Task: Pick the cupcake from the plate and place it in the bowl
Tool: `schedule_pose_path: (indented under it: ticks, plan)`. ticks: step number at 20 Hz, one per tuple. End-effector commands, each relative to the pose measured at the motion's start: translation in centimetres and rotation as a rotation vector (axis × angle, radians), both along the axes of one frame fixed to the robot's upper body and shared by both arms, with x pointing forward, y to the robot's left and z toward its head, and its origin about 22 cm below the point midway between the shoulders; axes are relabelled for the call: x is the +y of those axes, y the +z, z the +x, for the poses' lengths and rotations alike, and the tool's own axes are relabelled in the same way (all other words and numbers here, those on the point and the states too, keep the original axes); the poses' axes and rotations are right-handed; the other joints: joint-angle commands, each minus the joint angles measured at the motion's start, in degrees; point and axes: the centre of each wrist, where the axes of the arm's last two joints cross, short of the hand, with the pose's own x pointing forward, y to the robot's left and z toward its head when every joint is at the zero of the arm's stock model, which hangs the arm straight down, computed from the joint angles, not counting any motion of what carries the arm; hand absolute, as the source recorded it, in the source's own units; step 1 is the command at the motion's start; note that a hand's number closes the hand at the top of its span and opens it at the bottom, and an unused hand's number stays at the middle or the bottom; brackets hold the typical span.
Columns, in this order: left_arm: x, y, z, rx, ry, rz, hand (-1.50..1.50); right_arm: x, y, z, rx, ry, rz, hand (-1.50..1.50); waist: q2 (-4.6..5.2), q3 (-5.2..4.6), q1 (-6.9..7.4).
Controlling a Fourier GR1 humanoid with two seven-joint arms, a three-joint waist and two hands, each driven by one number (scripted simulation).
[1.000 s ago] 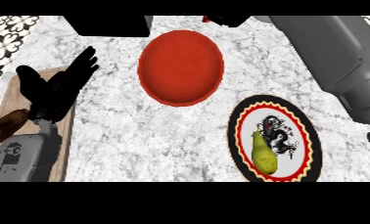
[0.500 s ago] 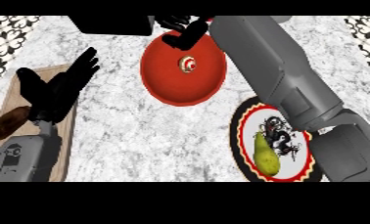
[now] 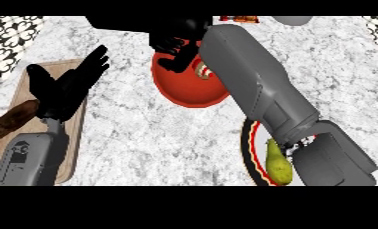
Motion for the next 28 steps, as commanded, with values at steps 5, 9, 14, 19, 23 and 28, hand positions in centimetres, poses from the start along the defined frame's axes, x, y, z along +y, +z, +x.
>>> schedule_pose_path:
  ticks: [5,9,14,19,23,28]
  plan:
    - [-2.7,1.1,1.2,-0.016,-0.065,-0.001,0.0,-1.2,-3.0,-0.1,0.318,-0.1,0.033,-1.5,0.45,-0.03,3.86]
    - [-3.5,1.3,2.0,-0.001,-0.06,0.006,0.0,-1.4,-3.8,-0.4,0.305,-0.099,0.157,-1.5,0.76,0.05,3.42]
    - [-2.8,0.5,1.6,-0.028,-0.066,0.008,0.0,-0.8,-2.5,-0.3,0.246,-0.142,0.257,-1.5,0.96,0.0,4.21]
    - [-0.8,0.3,1.0,-0.021,-0.023,-0.004,0.0,-1.0,-1.6,0.2,0.23,-0.242,0.373,-1.5,0.56,0.04,1.97]
    - [-0.7,0.8,0.9,-0.022,-0.023,0.012,0.0,-2.6,-0.1,1.1,0.198,-0.336,0.458,-1.5,0.91,0.08,1.29]
    - [-1.0,0.8,0.8,-0.047,-0.006,-0.003,0.0,-9.1,0.4,2.7,0.183,-0.28,0.475,-1.5,1.39,0.15,0.97]
